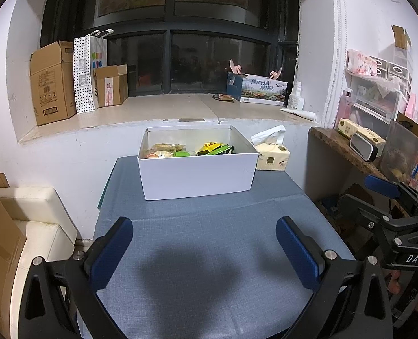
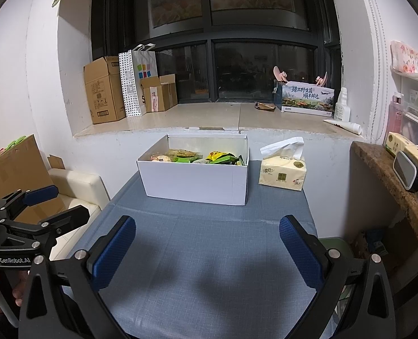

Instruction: Organize snacks

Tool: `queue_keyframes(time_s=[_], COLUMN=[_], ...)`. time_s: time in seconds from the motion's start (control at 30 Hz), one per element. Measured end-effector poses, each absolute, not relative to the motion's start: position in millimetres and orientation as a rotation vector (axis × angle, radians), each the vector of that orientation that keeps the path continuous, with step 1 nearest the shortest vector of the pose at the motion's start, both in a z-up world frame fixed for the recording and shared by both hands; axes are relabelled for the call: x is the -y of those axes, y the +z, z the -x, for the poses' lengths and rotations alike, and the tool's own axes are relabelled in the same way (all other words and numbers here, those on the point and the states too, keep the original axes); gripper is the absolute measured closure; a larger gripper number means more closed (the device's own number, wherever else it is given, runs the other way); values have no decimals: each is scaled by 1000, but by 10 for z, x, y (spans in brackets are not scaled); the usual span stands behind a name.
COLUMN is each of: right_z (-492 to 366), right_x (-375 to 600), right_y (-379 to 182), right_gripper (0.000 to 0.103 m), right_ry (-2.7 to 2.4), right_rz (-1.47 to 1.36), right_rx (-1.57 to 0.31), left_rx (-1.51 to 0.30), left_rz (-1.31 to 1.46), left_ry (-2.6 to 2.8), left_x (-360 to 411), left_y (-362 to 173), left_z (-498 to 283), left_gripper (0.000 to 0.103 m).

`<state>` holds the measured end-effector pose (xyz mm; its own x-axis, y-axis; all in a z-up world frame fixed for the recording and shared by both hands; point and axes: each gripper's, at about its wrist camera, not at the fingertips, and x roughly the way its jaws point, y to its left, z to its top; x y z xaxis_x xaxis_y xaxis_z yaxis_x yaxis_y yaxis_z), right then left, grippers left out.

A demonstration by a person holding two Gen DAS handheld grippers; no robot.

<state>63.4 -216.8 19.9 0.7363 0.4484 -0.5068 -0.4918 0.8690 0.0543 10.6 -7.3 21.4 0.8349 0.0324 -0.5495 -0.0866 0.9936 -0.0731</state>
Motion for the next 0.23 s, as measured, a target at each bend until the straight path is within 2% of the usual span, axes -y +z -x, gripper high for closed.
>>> queue_keyframes(time_s=[0.23], right_z=[-637], right_x=[2170], right_y=[188], right_gripper=[0], right_ry=[518], right_rz=[86], right_rx=[-536], left_rx=[-578], left_rz=[87], left_ry=[61], left_x=[91], left_y=[218], left_z=[-112], left_gripper=[0])
